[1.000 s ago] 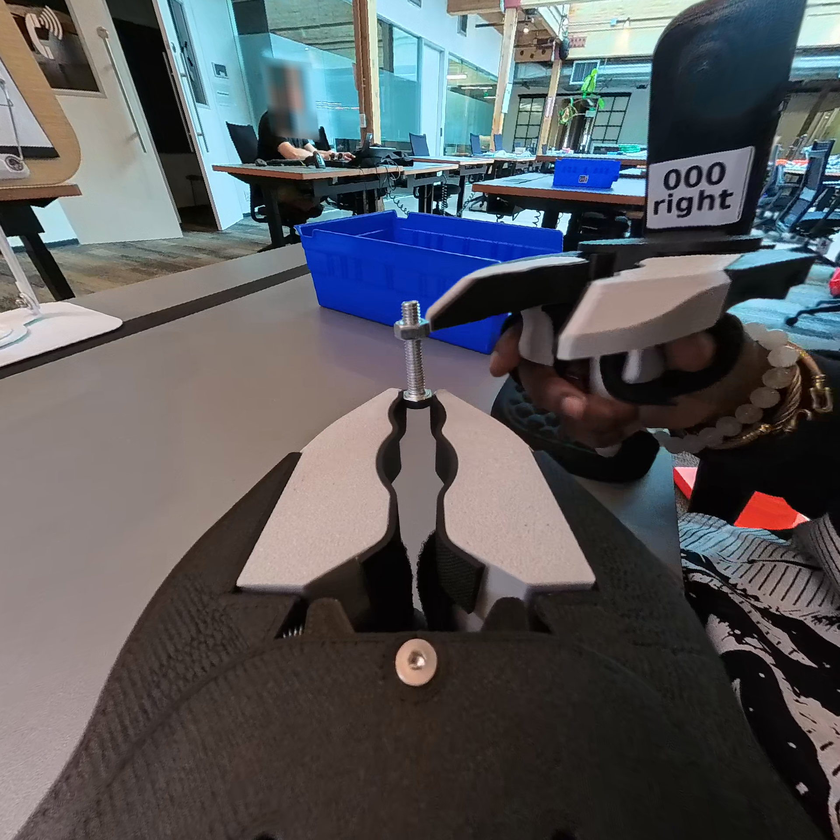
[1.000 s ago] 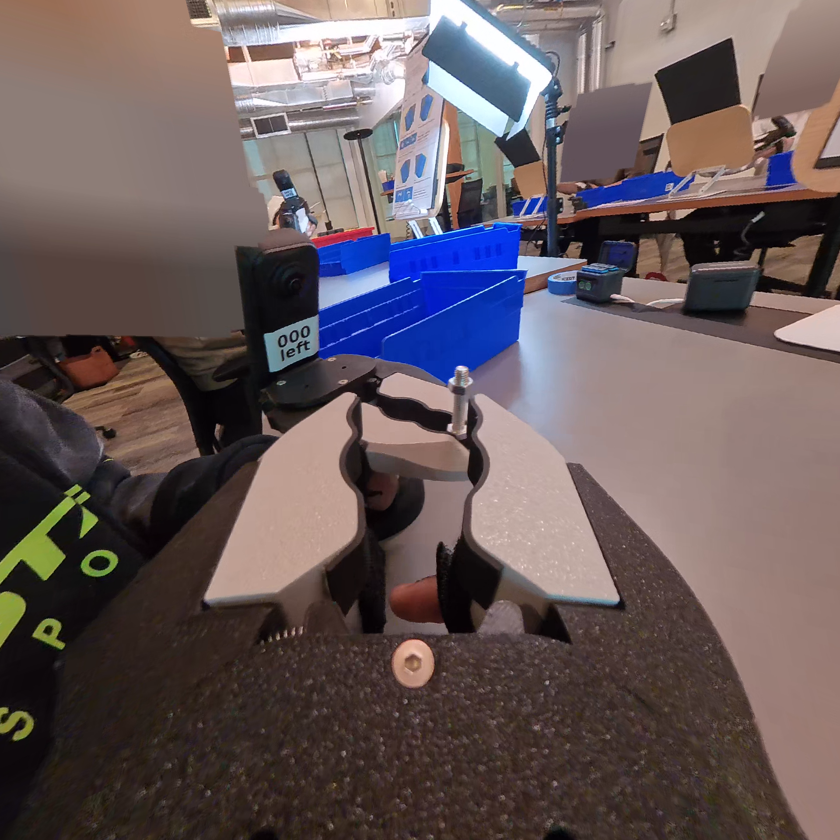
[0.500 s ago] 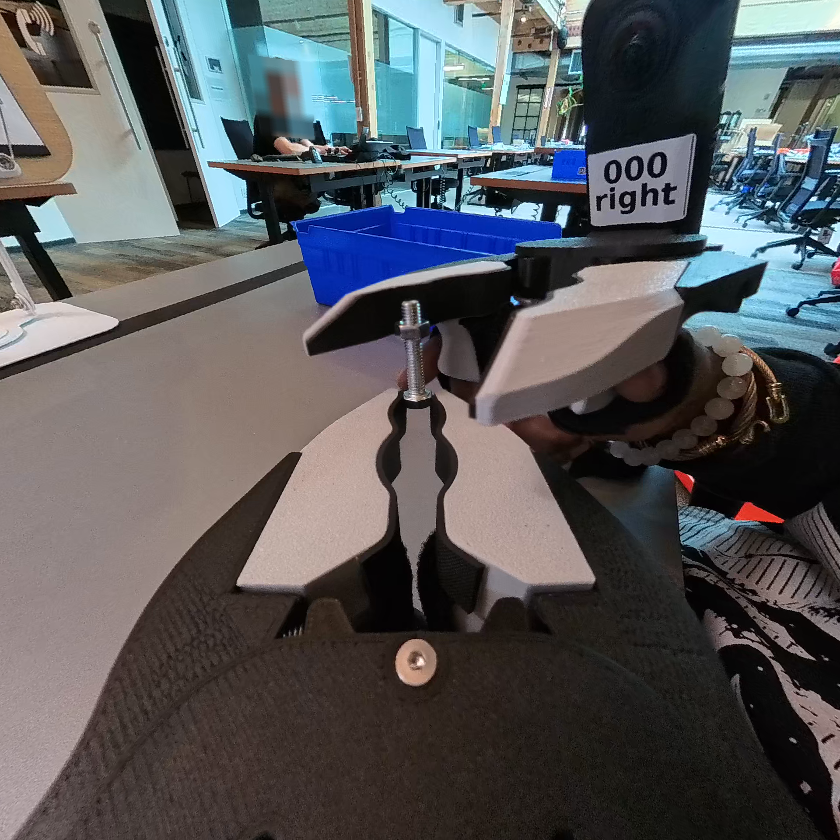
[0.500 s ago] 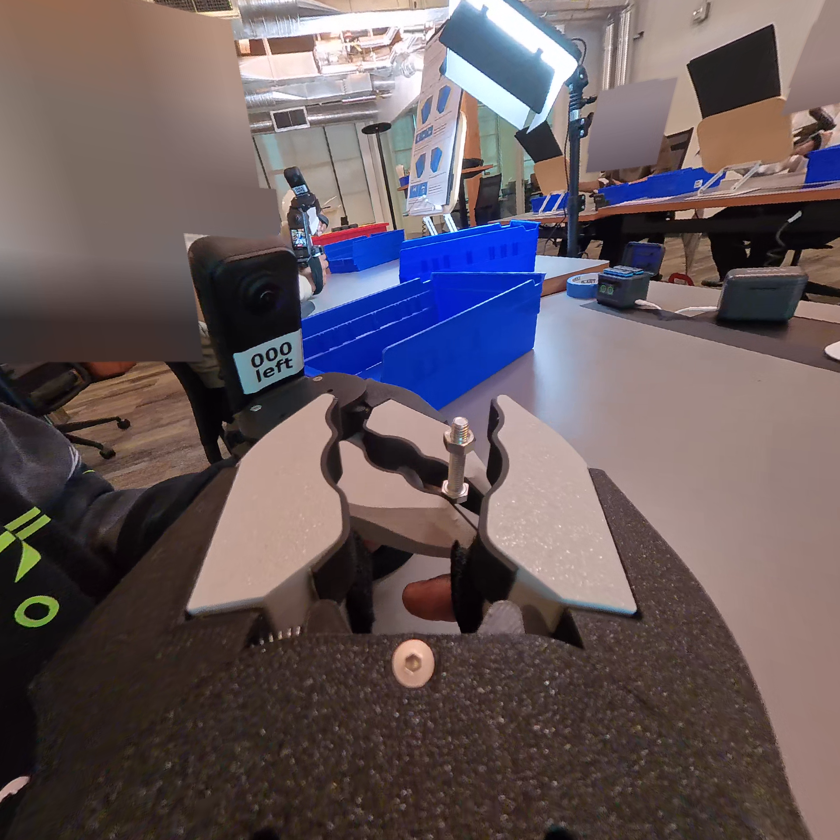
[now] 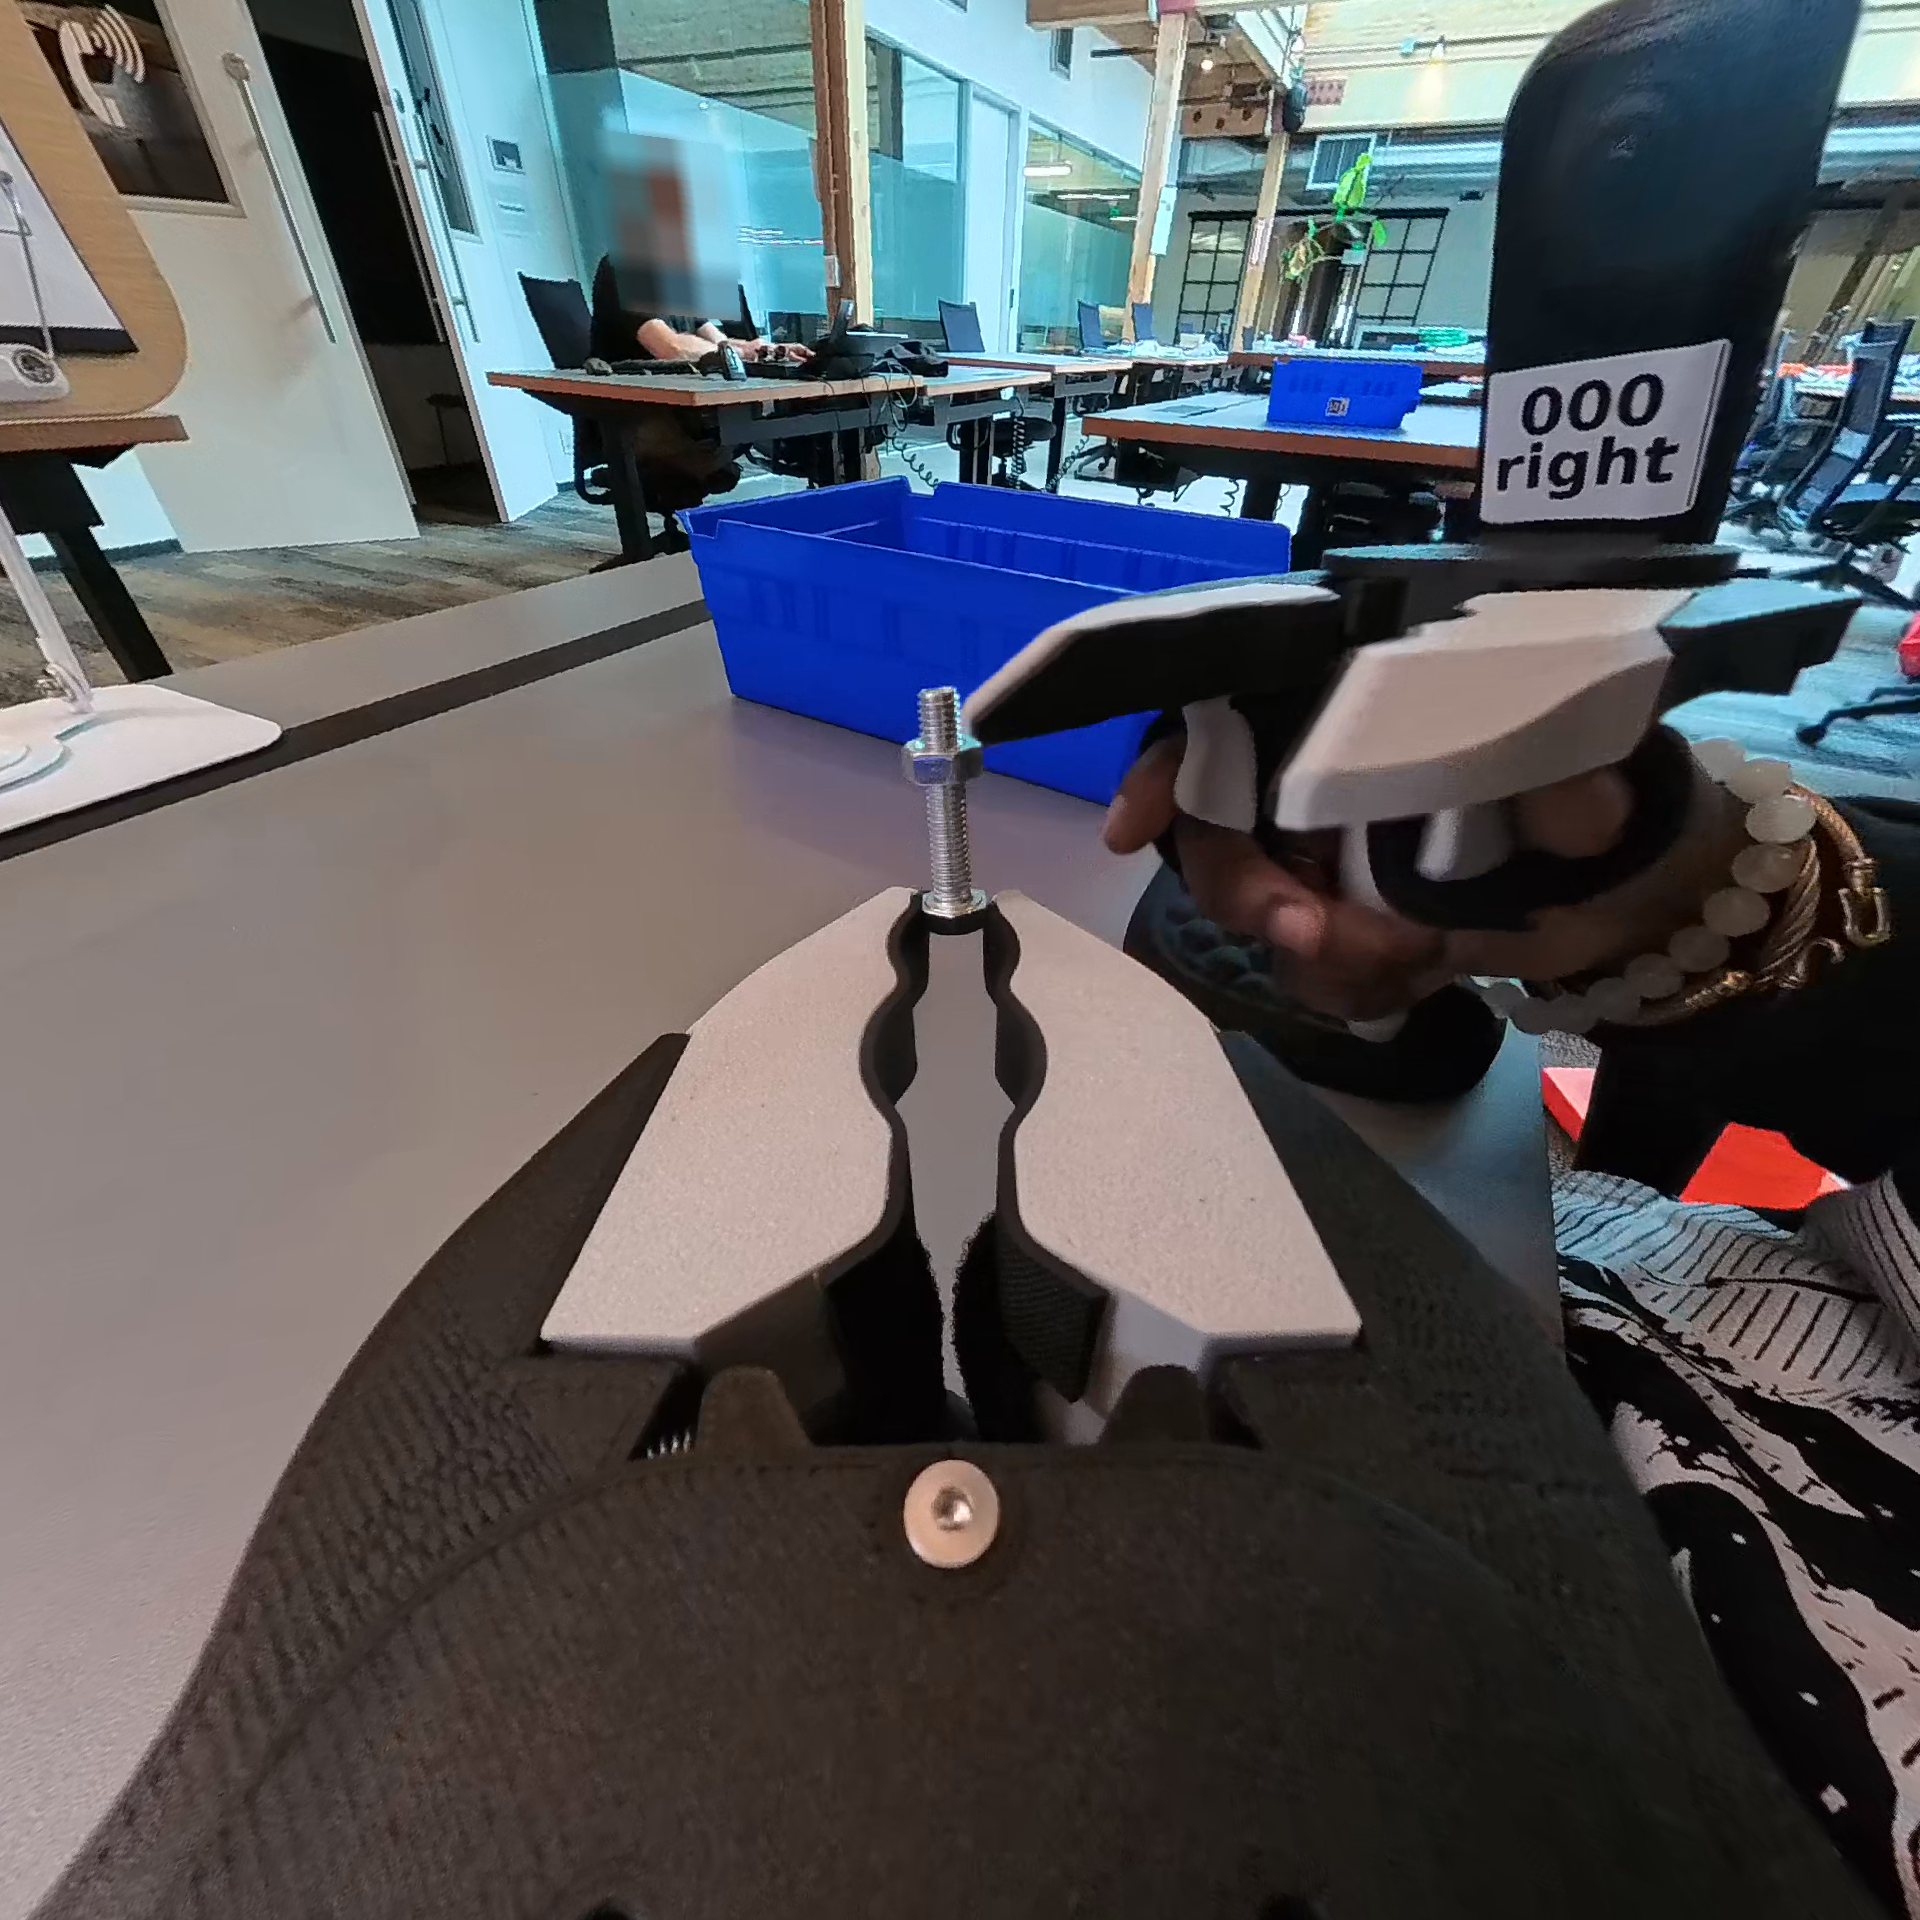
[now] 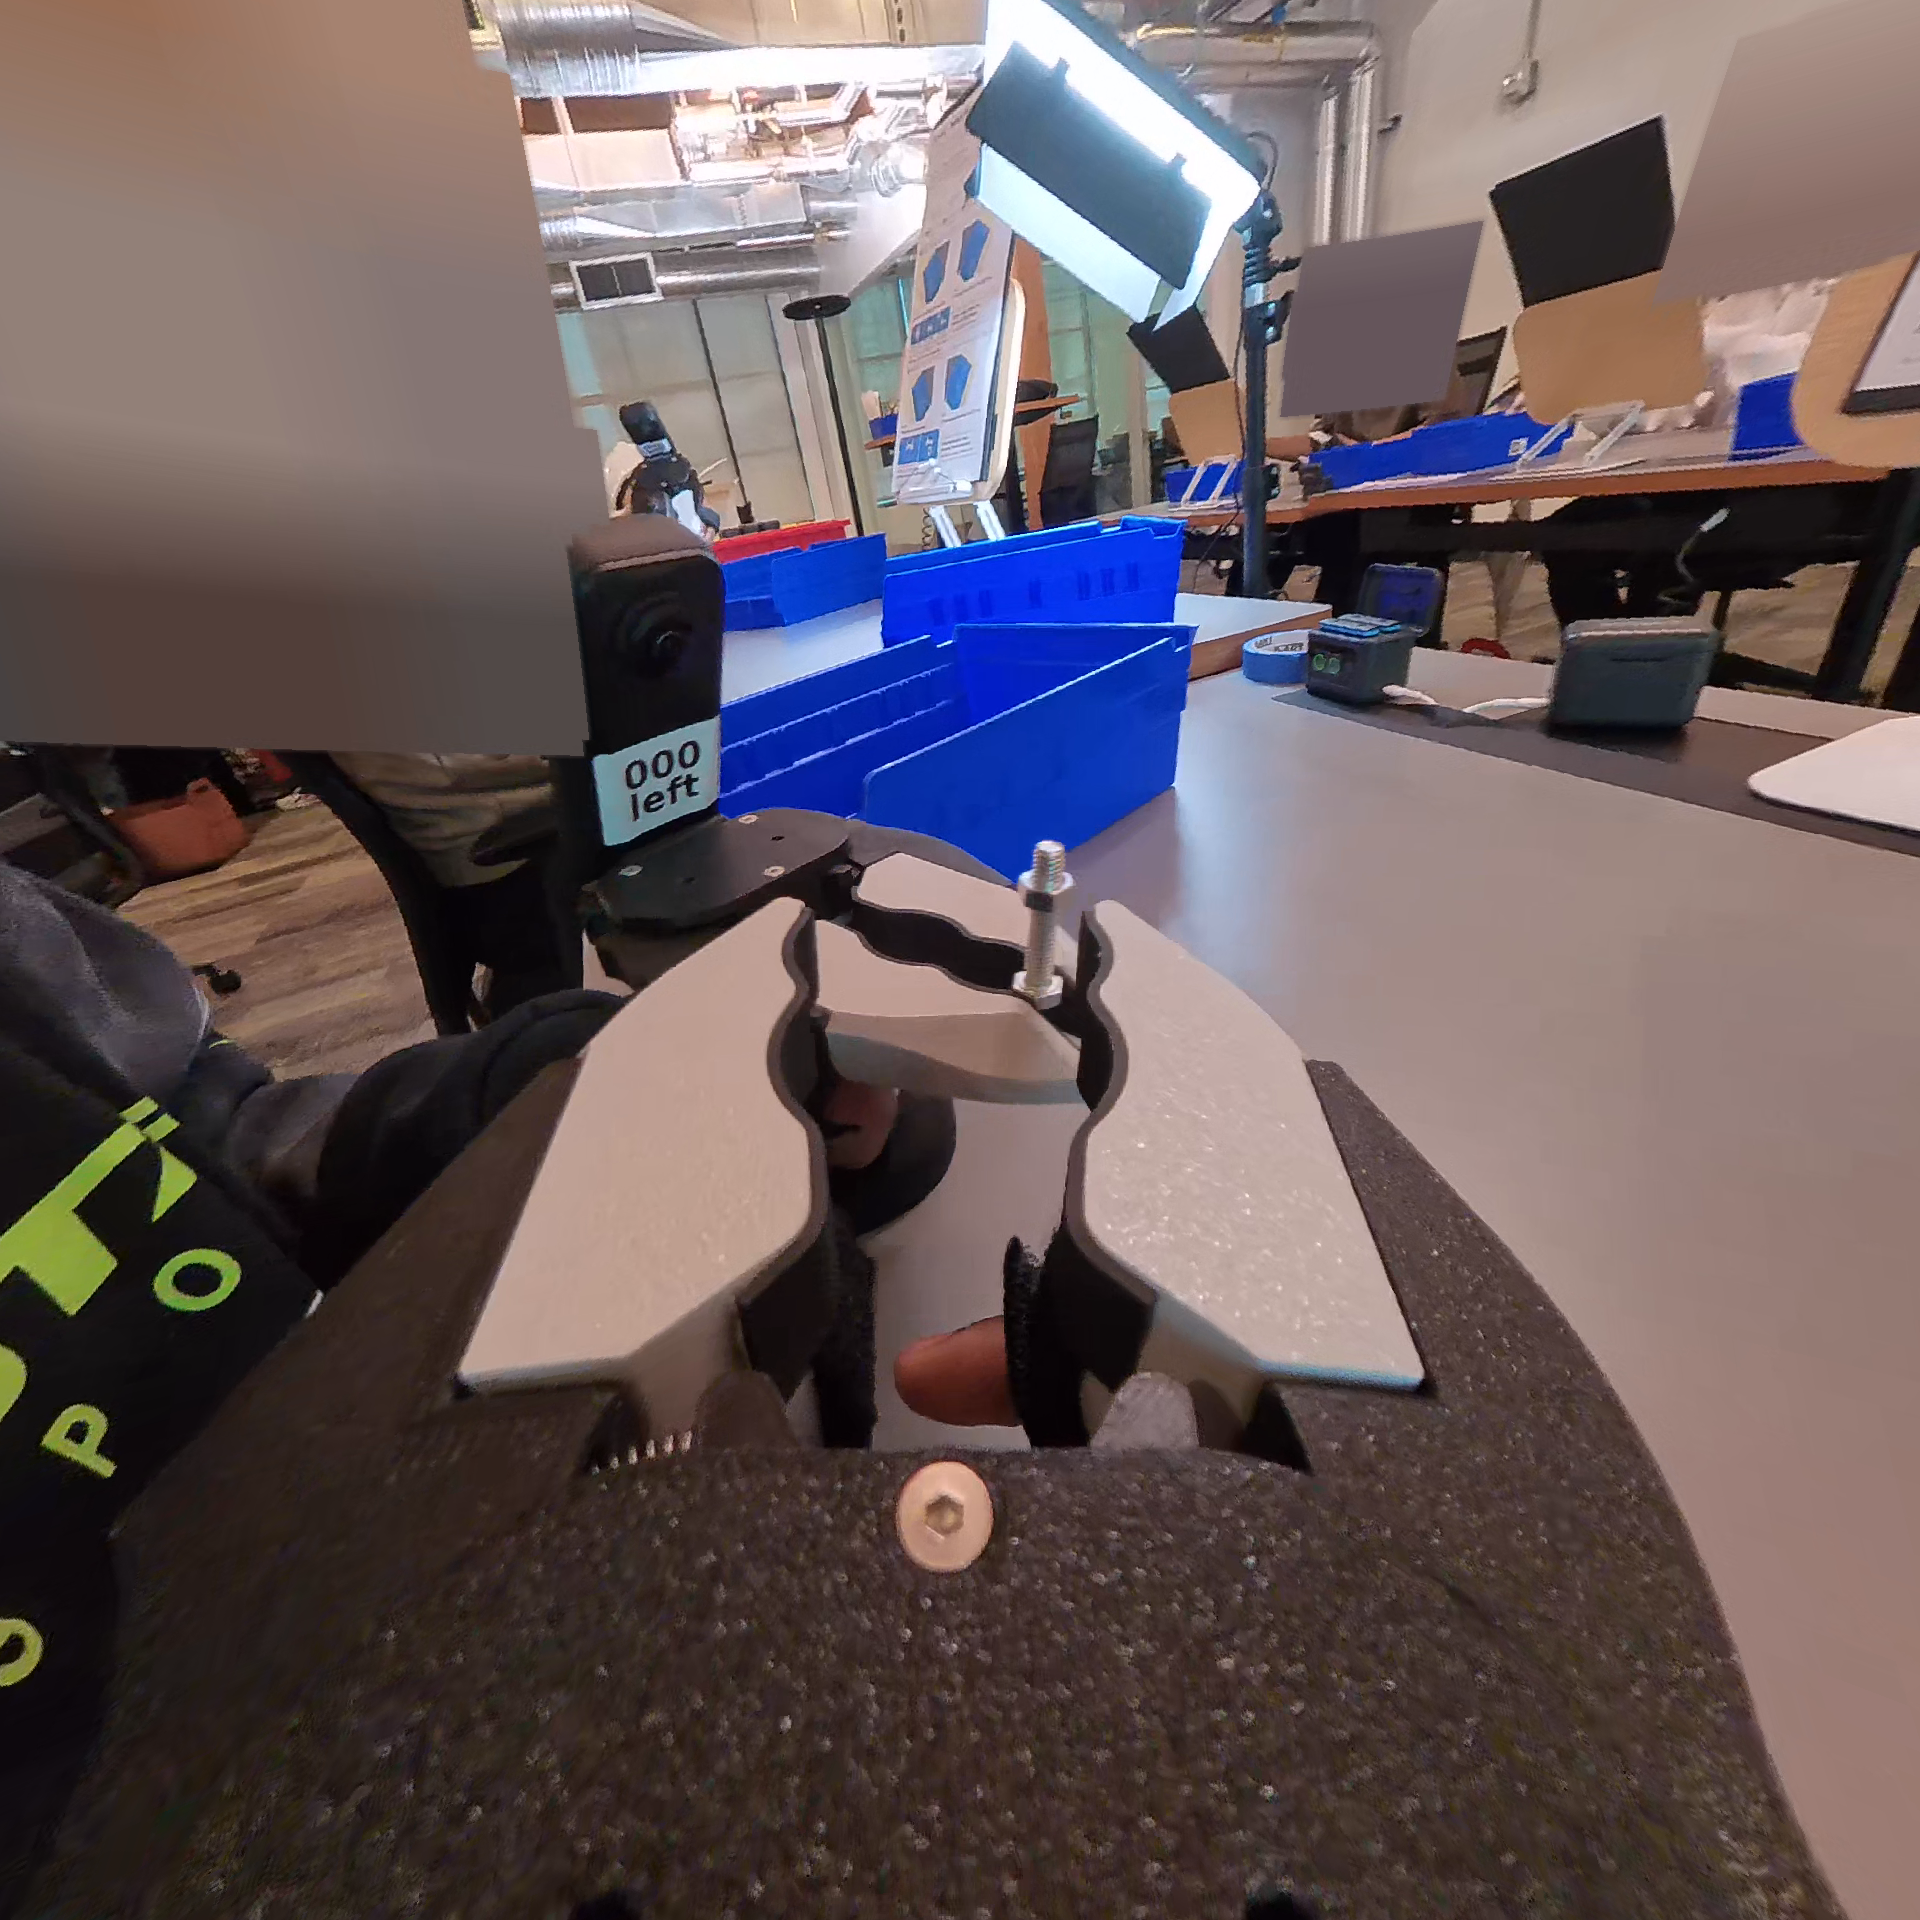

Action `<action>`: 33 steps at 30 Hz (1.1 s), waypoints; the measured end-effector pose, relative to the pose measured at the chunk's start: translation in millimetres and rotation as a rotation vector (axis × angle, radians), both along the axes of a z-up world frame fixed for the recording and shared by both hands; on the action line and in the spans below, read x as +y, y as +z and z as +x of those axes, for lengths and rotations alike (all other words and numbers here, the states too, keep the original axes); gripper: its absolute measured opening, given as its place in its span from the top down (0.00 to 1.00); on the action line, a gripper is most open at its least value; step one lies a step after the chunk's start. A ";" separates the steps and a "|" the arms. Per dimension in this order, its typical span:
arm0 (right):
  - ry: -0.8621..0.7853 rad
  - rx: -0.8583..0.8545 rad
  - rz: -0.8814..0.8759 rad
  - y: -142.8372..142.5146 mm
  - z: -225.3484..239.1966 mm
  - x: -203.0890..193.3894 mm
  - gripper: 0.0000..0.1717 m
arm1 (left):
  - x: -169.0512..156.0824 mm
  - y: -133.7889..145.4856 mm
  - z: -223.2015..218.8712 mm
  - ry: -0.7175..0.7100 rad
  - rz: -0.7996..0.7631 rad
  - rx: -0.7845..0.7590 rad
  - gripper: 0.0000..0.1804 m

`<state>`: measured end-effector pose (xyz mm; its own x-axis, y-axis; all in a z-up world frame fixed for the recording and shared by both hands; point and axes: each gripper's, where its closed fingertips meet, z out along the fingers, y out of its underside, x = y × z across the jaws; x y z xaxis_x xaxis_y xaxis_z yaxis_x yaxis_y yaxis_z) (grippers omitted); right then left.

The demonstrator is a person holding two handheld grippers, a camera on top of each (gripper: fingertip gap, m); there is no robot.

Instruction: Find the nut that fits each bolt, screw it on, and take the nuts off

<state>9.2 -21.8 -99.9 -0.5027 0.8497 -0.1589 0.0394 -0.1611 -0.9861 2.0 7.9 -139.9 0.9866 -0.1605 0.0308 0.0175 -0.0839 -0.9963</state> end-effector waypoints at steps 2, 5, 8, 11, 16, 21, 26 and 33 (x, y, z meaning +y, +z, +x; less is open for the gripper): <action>-0.008 0.002 -0.009 0.9 -2.8 3.2 0.71 | -0.1 -0.1 0.2 -0.001 0.000 0.000 0.95; 0.007 -0.003 -0.018 1.0 -12.2 -0.3 0.68 | 0.1 -0.2 0.2 -0.002 -0.001 0.000 0.95; 0.022 -0.001 -0.016 1.7 -22.8 -6.8 0.66 | 0.2 -0.5 0.6 -0.004 -0.004 0.004 0.94; 0.041 -0.009 -0.019 1.4 -30.0 -13.0 0.65 | 0.1 -0.5 1.0 -0.005 -0.003 0.006 0.94; 0.060 -0.014 -0.012 0.2 -30.0 -18.4 0.66 | 0.3 -0.7 0.4 -0.001 -0.004 0.005 0.95; 0.053 -0.017 -0.004 -1.6 -22.7 -16.7 0.66 | 0.4 -0.7 -0.2 0.002 -0.004 0.003 0.94; 0.034 -0.021 0.001 -3.5 -9.7 -10.5 0.67 | 0.6 -0.8 -0.8 0.005 -0.006 0.000 0.94; 0.001 -0.008 0.007 -3.1 2.3 -0.8 0.70 | 0.6 -0.8 -0.5 0.005 -0.005 0.003 0.95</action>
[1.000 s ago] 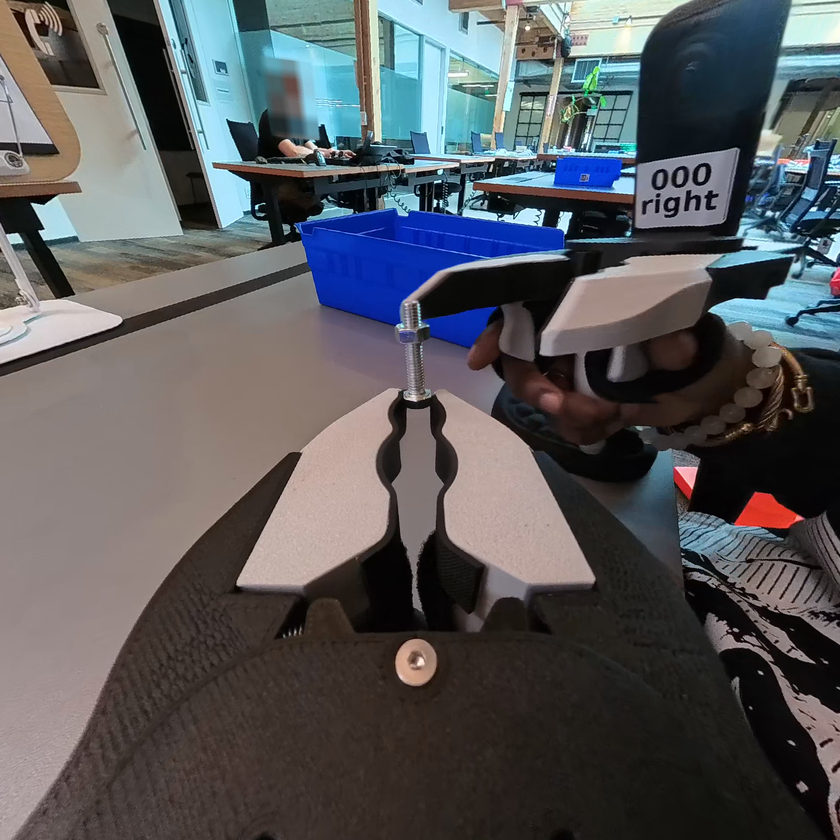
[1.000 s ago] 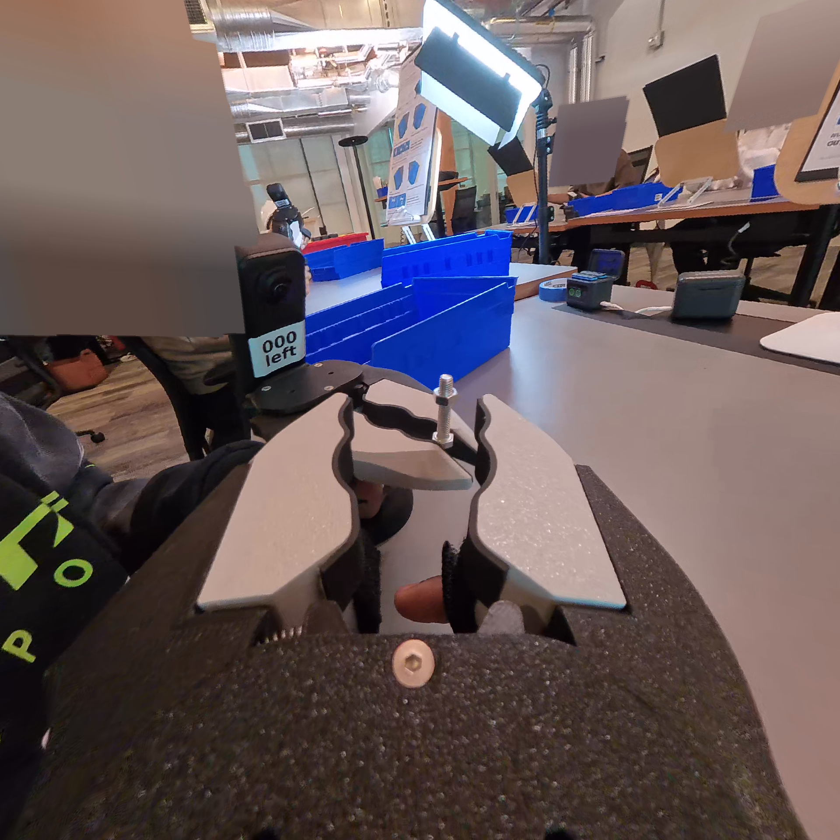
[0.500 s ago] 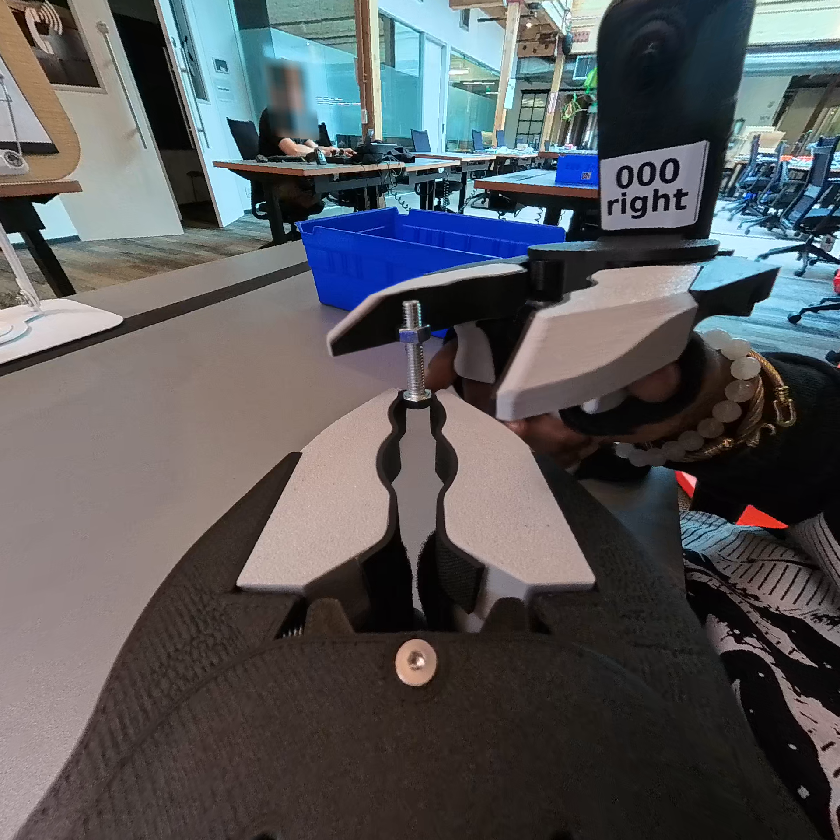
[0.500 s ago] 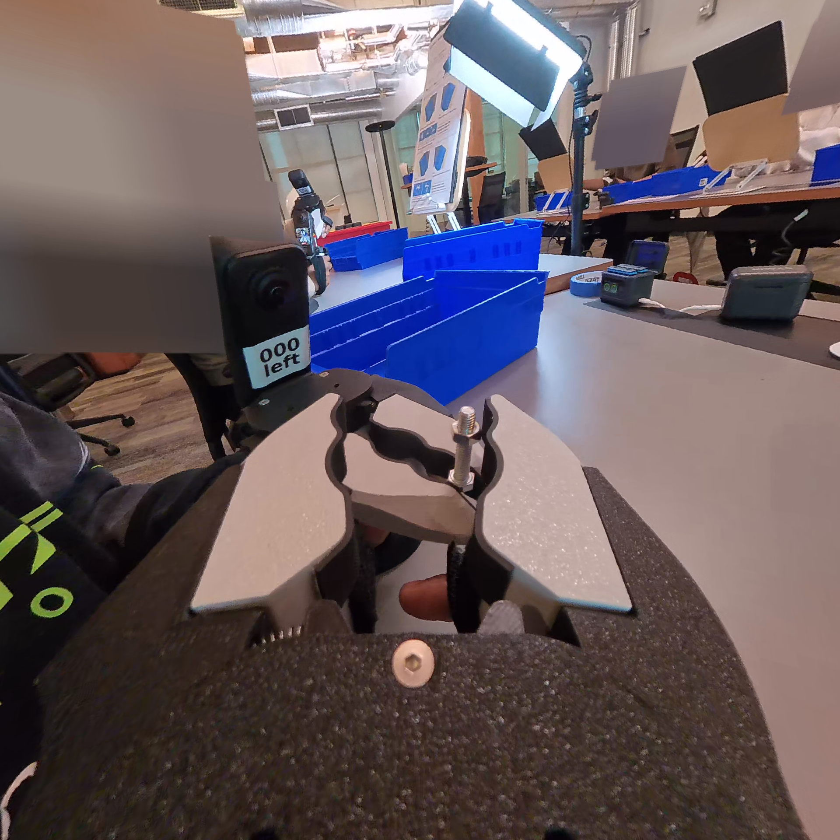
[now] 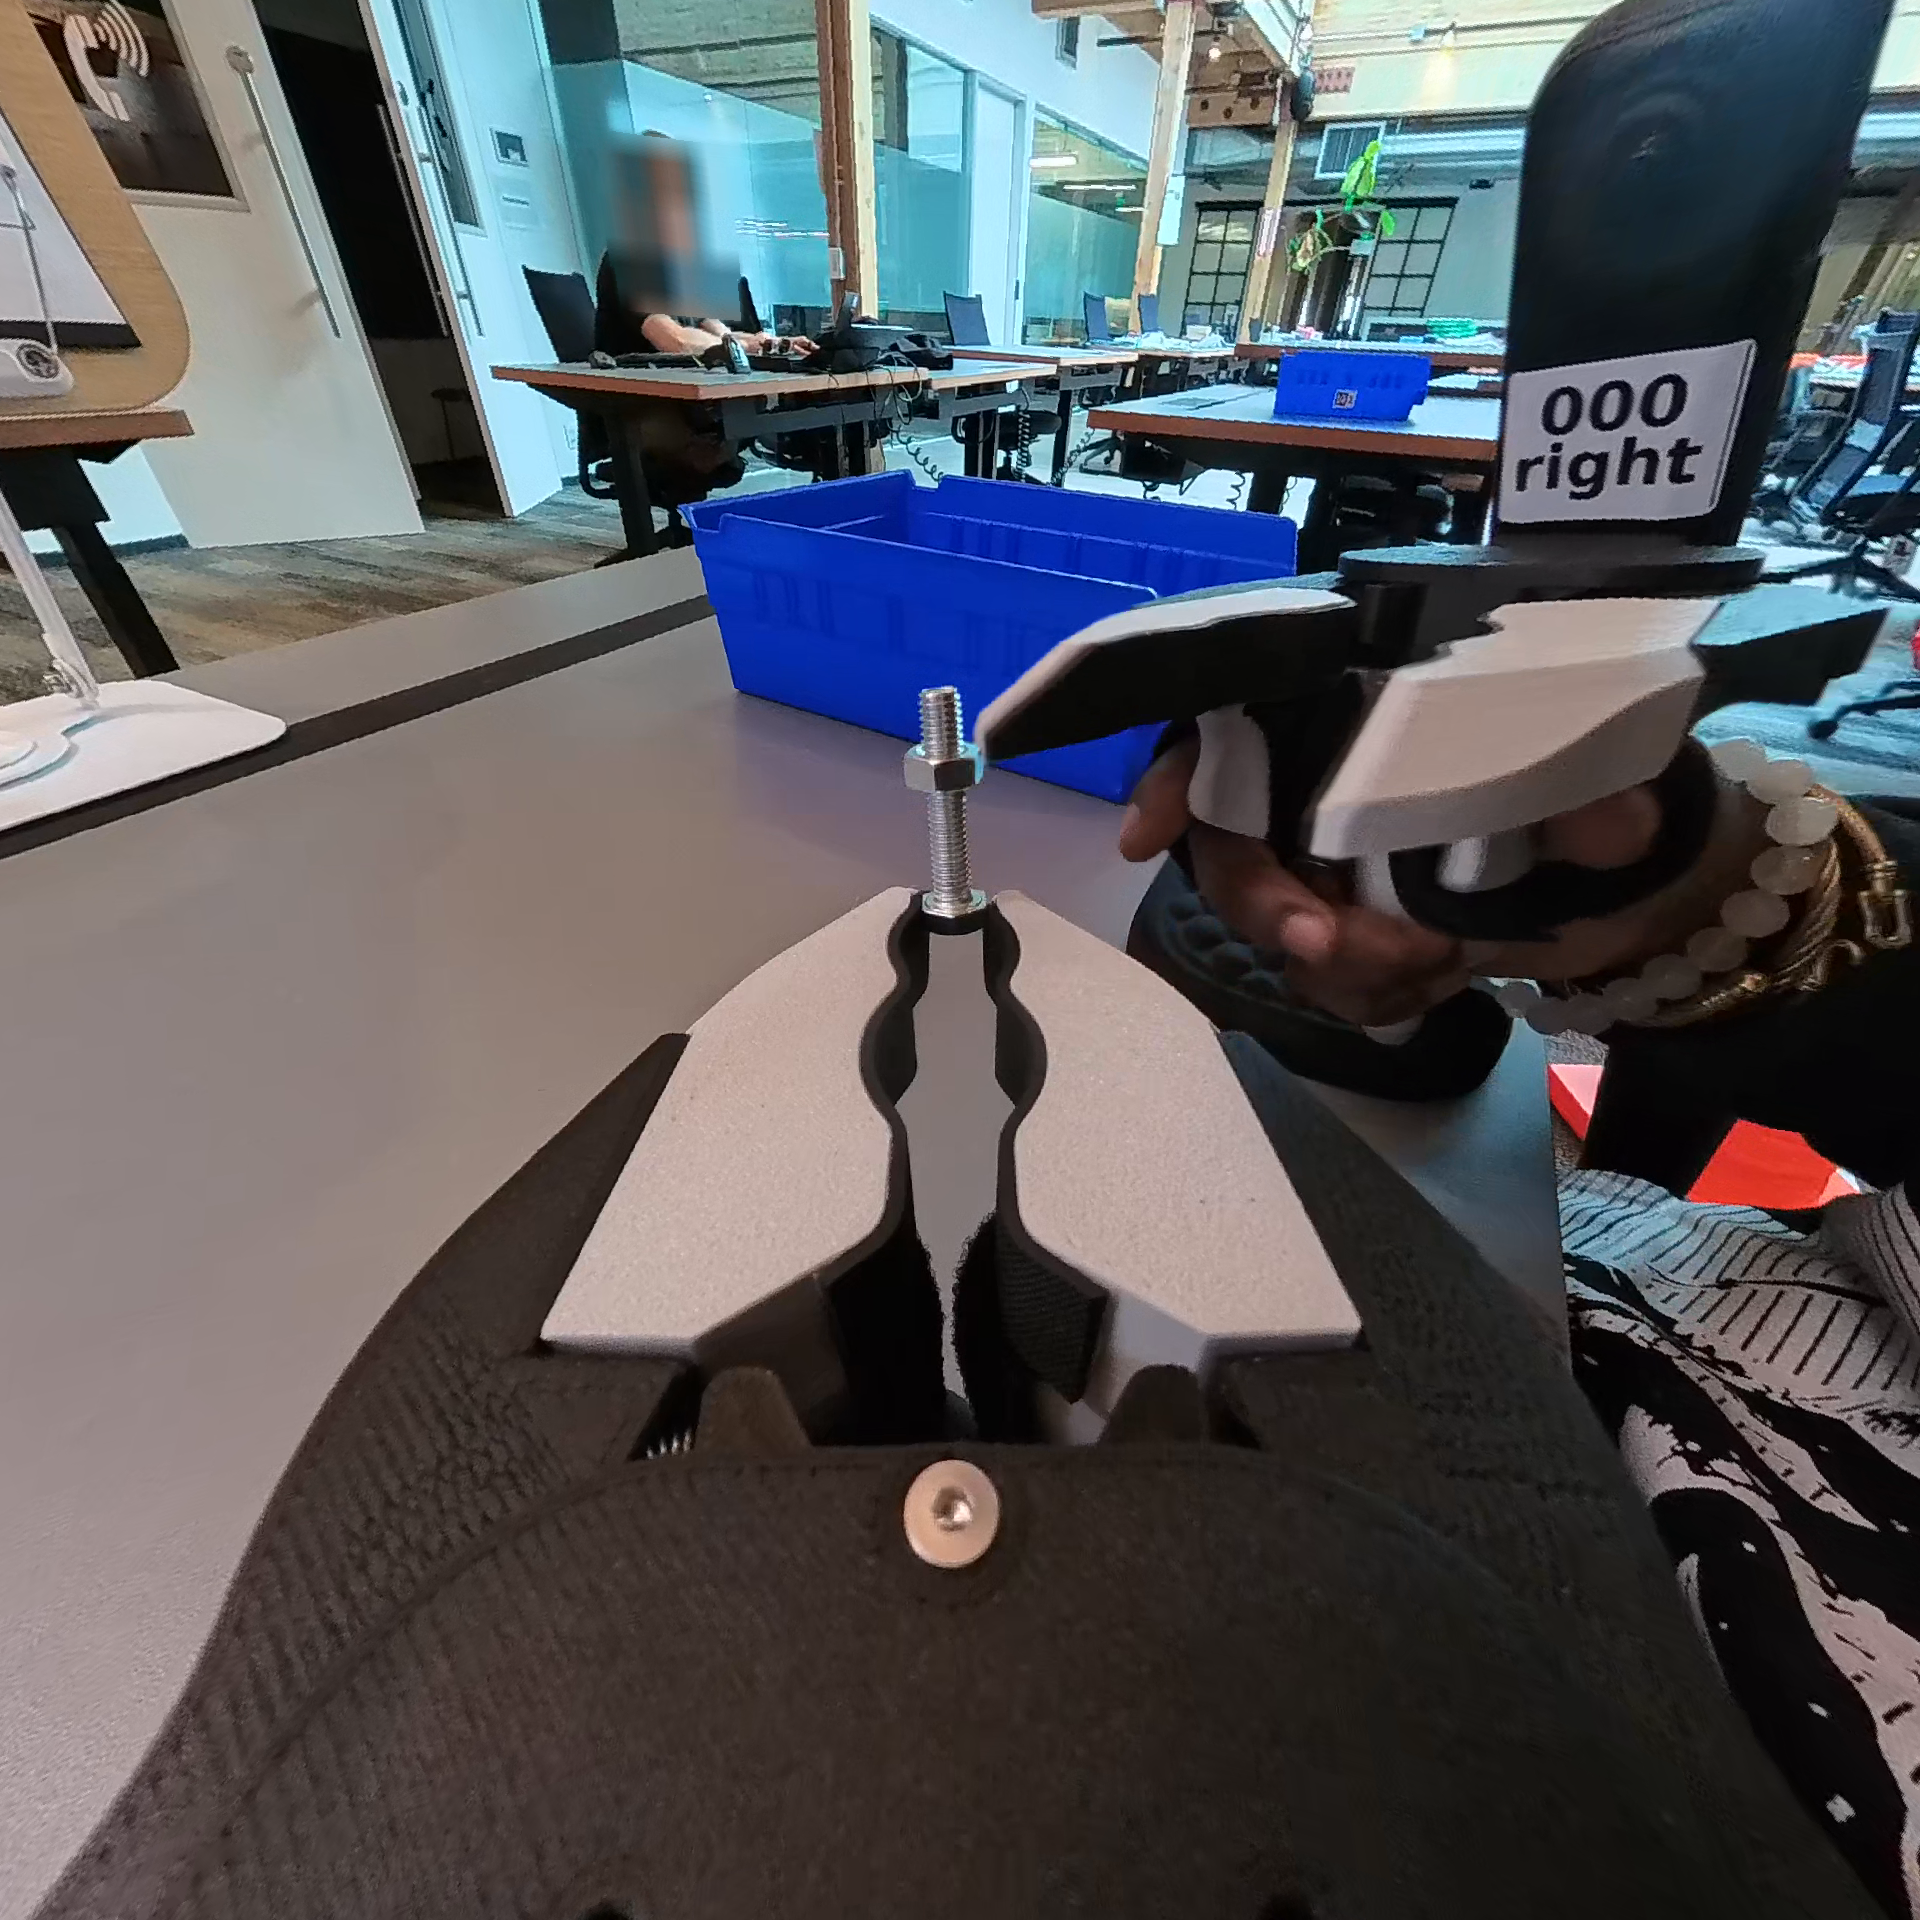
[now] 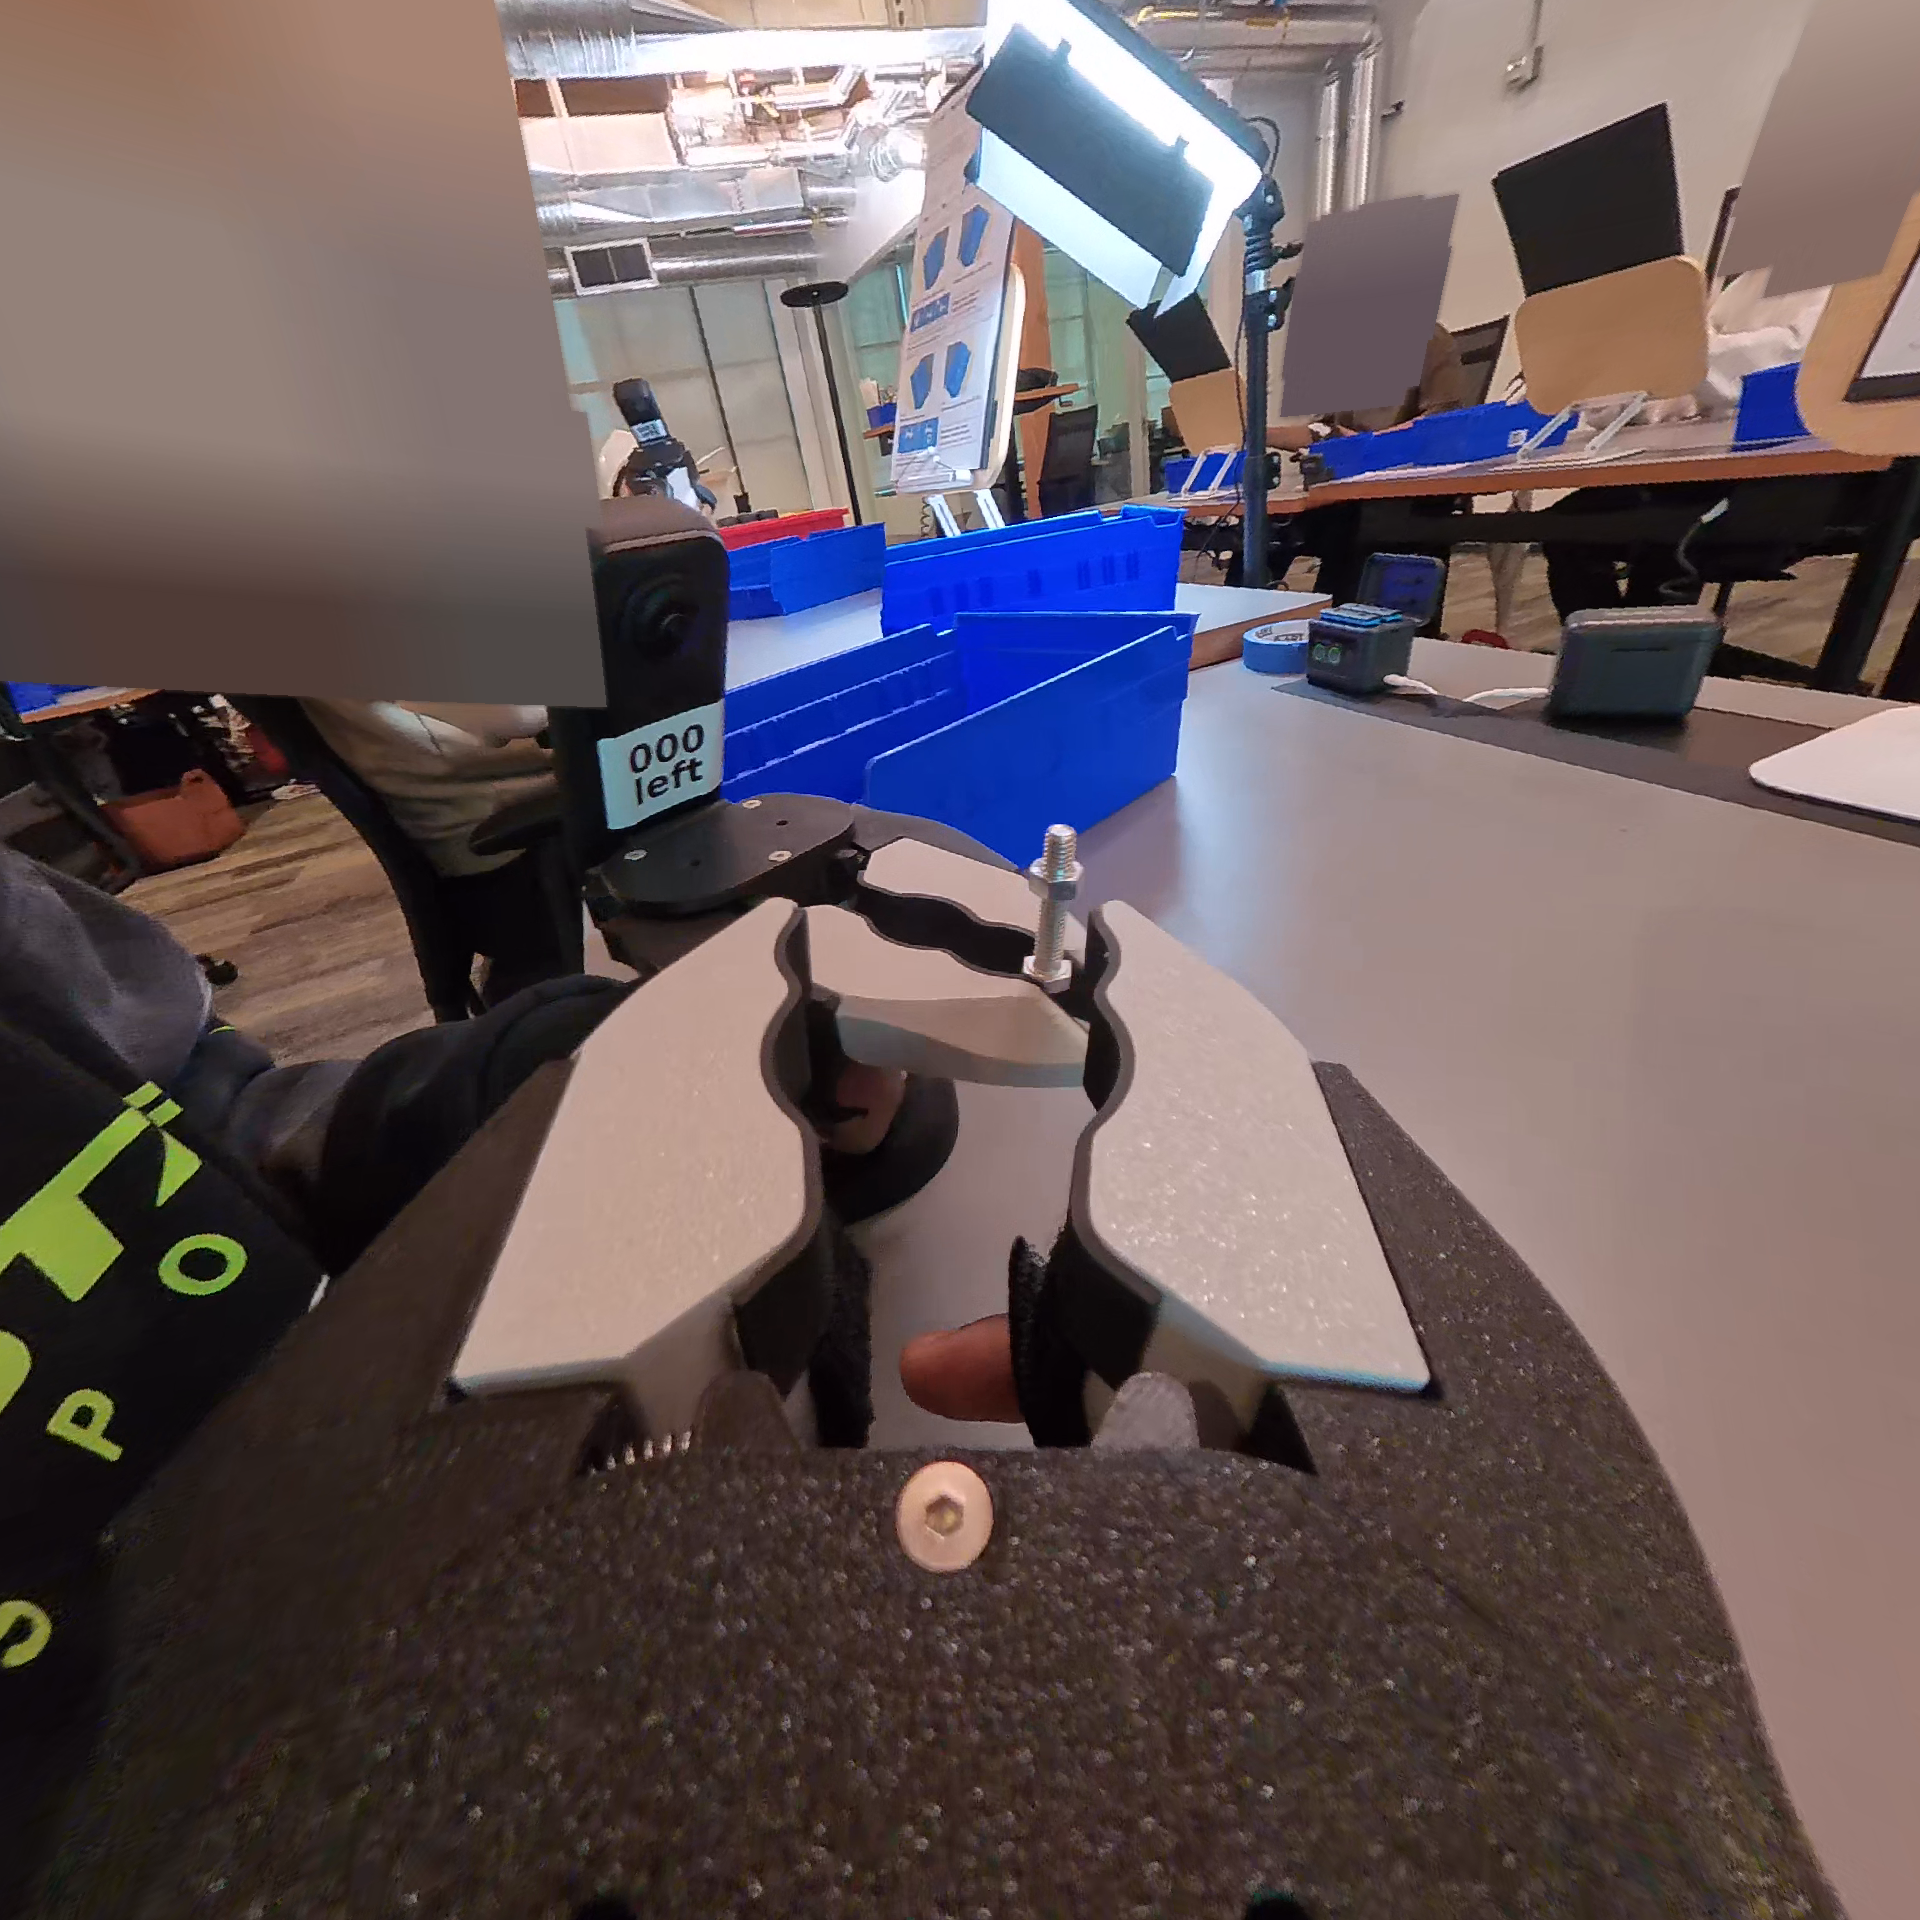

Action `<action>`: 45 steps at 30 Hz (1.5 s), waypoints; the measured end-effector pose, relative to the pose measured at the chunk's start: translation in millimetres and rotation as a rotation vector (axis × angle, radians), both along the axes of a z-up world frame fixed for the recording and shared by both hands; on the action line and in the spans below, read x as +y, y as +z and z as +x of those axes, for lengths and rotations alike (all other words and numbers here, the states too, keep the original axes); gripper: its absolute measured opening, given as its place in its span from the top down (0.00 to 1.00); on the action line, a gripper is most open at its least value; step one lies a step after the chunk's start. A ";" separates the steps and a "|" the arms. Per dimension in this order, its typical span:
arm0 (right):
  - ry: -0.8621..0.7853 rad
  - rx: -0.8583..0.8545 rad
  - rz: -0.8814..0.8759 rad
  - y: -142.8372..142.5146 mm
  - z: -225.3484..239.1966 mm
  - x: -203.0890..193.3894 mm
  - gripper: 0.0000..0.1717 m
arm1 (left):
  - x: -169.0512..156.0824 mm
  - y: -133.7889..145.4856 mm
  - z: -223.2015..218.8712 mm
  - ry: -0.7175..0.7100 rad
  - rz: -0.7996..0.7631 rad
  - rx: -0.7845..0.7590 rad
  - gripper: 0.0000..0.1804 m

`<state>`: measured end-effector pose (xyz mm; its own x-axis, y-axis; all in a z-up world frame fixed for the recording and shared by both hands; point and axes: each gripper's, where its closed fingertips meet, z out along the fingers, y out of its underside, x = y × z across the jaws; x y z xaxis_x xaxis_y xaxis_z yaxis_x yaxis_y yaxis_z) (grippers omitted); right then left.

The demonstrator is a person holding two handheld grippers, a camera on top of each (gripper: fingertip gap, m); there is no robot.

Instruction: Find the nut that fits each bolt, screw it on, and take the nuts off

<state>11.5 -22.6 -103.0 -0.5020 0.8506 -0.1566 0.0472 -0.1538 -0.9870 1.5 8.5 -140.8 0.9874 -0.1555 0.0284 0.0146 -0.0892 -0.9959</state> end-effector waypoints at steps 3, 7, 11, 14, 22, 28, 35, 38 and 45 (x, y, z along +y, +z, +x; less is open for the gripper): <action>0.001 -0.003 -0.024 0.9 -7.9 0.5 0.68 | 0.0 0.1 0.3 0.000 0.000 0.003 0.95; 0.027 -0.006 -0.017 -1.2 -23.1 -7.9 0.66 | 0.1 -0.3 0.9 -0.001 -0.002 0.007 0.94; 0.050 -0.002 -0.019 -0.3 -32.8 -15.0 0.67 | 0.2 -0.4 1.0 -0.002 -0.002 0.007 0.95; 0.058 -0.006 -0.004 -1.7 -34.4 -18.1 0.67 | 0.1 -0.5 1.0 -0.002 -0.003 0.006 0.94; 0.038 -0.011 0.015 -3.0 -23.7 -15.3 0.66 | 0.3 -0.5 0.6 0.002 -0.003 0.005 0.94; 0.024 -0.024 0.010 -5.7 -6.2 -8.9 0.69 | 0.3 -0.5 0.2 0.003 -0.004 0.001 0.94; -0.017 -0.015 -0.015 -3.7 -9.0 1.5 0.68 | 0.3 -0.6 0.6 0.003 -0.005 0.007 0.95; 0.001 -0.026 -0.016 -5.0 -20.6 -3.1 0.66 | 0.2 -0.6 1.0 0.001 -0.005 0.008 0.95; 0.055 -0.032 0.018 -5.2 -34.7 -20.9 0.64 | 0.0 -0.6 1.0 0.000 -0.004 0.007 0.94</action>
